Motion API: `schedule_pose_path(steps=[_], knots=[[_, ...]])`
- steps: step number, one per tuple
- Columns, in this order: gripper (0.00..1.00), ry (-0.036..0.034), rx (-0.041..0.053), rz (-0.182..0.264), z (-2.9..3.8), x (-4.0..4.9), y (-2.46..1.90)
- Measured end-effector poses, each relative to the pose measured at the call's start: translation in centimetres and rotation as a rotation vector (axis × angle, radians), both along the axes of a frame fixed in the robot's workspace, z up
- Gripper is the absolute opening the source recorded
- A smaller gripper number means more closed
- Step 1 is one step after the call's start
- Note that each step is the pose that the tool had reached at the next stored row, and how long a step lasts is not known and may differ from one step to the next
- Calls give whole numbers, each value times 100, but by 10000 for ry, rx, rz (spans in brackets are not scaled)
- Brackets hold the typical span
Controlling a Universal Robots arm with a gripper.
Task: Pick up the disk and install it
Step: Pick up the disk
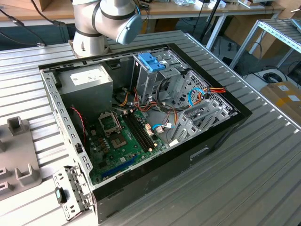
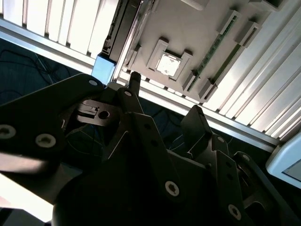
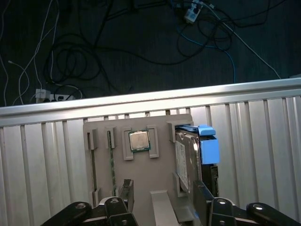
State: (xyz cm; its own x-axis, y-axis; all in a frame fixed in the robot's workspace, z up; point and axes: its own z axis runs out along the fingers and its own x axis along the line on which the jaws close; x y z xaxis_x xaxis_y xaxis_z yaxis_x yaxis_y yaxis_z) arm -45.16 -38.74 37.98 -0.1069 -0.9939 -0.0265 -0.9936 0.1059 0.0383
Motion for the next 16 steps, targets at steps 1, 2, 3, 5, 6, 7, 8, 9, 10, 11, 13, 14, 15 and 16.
schedule_pose_path(steps=[1, 2, 3, 5, 6, 7, 8, 9, 10, 11, 13, 14, 15, 16], knots=[[62, 0, 0, 0, -1, 0, 0], [62, 0, 0, 0, -4, 0, 0], [62, 0, 0, 0, -12, 0, 0], [62, -1, 0, 6, -35, 0, 23], [62, 0, 1, 23, -53, 13, 82], [62, -1, 0, 38, -67, 23, 137], [62, -1, 0, 40, -69, 23, 145], [62, 0, 0, 41, -70, 24, 150], [62, 0, 0, 42, -71, 24, 157], [62, 0, 0, 44, -73, 24, 163], [62, 1, -1, 48, -78, 25, 184], [62, 0, 0, 50, -81, 26, 194], [62, 1, -1, 52, -82, 26, 201], [62, 0, 0, 55, -86, 27, 220]])
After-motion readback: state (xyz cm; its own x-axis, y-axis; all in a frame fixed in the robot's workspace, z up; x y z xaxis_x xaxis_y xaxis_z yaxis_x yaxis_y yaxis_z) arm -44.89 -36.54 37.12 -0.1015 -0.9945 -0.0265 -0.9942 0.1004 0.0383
